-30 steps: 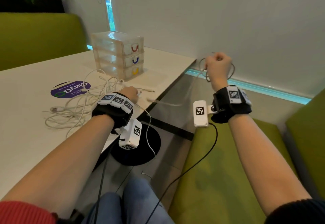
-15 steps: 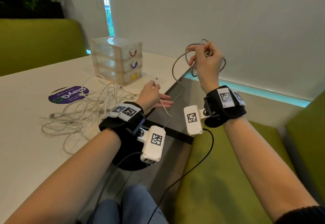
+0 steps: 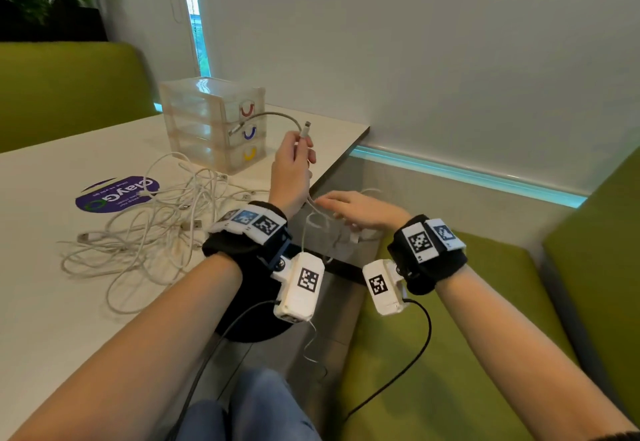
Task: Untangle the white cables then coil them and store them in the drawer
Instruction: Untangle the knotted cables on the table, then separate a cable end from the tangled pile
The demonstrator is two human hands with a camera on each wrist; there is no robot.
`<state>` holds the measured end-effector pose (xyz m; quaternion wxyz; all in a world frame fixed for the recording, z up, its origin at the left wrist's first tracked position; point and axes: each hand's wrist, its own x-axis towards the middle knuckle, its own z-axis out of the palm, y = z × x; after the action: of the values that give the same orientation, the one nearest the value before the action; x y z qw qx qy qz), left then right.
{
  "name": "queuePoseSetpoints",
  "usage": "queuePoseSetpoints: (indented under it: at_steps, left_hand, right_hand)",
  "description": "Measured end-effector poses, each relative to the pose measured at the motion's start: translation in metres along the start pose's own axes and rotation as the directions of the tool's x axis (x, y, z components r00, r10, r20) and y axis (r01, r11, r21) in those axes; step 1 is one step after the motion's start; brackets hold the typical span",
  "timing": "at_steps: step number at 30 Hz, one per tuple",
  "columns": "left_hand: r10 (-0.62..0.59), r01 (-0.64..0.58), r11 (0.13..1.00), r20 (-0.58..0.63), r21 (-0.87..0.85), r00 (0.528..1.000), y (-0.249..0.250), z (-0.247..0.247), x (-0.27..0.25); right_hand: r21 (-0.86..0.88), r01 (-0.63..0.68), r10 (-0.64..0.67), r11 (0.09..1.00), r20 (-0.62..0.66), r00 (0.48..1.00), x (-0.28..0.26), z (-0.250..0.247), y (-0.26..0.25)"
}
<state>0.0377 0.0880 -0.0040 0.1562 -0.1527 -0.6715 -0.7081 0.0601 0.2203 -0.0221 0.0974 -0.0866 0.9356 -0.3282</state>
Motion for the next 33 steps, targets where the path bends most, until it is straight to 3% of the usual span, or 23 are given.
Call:
queuePoseSetpoints:
  at_steps: [3, 5, 7, 9, 10, 12, 16, 19, 21, 22, 25, 27, 29, 30, 31, 32, 33]
  left_hand:
    - [0.126, -0.124, 0.99, -0.019, 0.072, 0.992, -0.006, 0.001, -0.003]
    - [0.22, -0.214, 0.965, -0.025, 0.154, 0.975, -0.007, 0.0, -0.004]
    - [0.262, -0.249, 0.951, -0.048, 0.185, 0.964, -0.007, 0.0, -0.004]
    - [0.284, -0.26, 0.942, -0.094, 0.212, 0.954, -0.009, 0.001, -0.002]
    - [0.294, -0.265, 0.936, -0.103, 0.229, 0.95, -0.01, 0.001, -0.001]
    - [0.322, -0.295, 0.919, -0.066, 0.261, 0.944, -0.014, 0.001, -0.001]
    - [0.337, -0.328, 0.903, 0.017, 0.276, 0.941, -0.023, 0.004, -0.006]
    - [0.335, -0.316, 0.908, -0.023, 0.274, 0.942, -0.024, 0.003, -0.005]
    - [0.359, -0.328, 0.903, -0.068, 0.277, 0.931, -0.019, 0.0, -0.001]
    - [0.379, -0.339, 0.898, -0.1, 0.28, 0.92, -0.016, -0.003, 0.003]
    - [0.46, -0.389, 0.866, -0.194, 0.313, 0.867, -0.008, -0.016, 0.017]
    - [0.501, -0.422, 0.843, -0.201, 0.334, 0.842, -0.008, -0.02, 0.022]
    - [0.494, -0.429, 0.842, -0.148, 0.329, 0.857, -0.011, -0.017, 0.017]
    - [0.485, -0.43, 0.842, -0.108, 0.326, 0.868, -0.013, -0.014, 0.013]
    - [0.478, -0.436, 0.84, -0.062, 0.324, 0.876, -0.017, -0.01, 0.007]
    - [0.467, -0.44, 0.84, -0.009, 0.318, 0.884, -0.022, -0.007, 0.002]
    - [0.447, -0.44, 0.844, 0.051, 0.308, 0.893, -0.026, -0.003, -0.003]
  right_hand:
    - [0.344, -0.181, 0.096, 0.921, 0.249, 0.964, 0.001, 0.004, -0.005]
    - [0.434, -0.158, 0.056, 0.887, 0.238, 0.97, 0.008, 0.011, -0.006]
    - [0.215, -0.116, 0.083, 0.97, 0.158, 0.984, 0.012, 0.017, -0.008]
    - [-0.029, -0.127, 0.13, 0.991, 0.126, 0.983, 0.013, 0.018, -0.009]
    - [-0.09, -0.155, 0.167, 0.984, 0.145, 0.975, 0.013, 0.018, -0.007]
    - [-0.035, -0.2, 0.203, 0.979, 0.171, 0.964, 0.007, 0.018, -0.007]
    - [0.085, -0.022, 0.027, 0.996, -0.058, 0.998, 0.006, 0.015, -0.008]
    - [0.115, 0.128, -0.085, 0.985, -0.324, 0.942, 0.002, 0.025, -0.009]
    - [0.149, 0.166, -0.098, 0.975, -0.383, 0.919, -0.003, 0.042, -0.006]
    - [0.12, 0.155, -0.109, 0.981, -0.32, 0.941, -0.007, 0.053, -0.004]
    - [0.031, 0.039, -0.04, 0.999, 0.028, 0.999, -0.013, 0.072, 0.009]
    - [0.145, -0.124, 0.086, 0.982, 0.243, 0.966, -0.014, 0.069, 0.014]
    - [0.157, -0.222, 0.159, 0.962, 0.341, 0.927, -0.018, 0.057, 0.011]
    - [0.144, -0.196, 0.154, 0.97, 0.259, 0.954, -0.016, 0.049, 0.009]
    - [0.166, -0.129, 0.118, 0.978, 0.077, 0.99, -0.014, 0.041, 0.007]
    - [0.238, -0.043, 0.078, 0.97, -0.141, 0.987, -0.009, 0.031, 0.004]
    - [0.325, 0.05, 0.073, 0.944, -0.354, 0.932, -0.004, 0.021, 0.0]
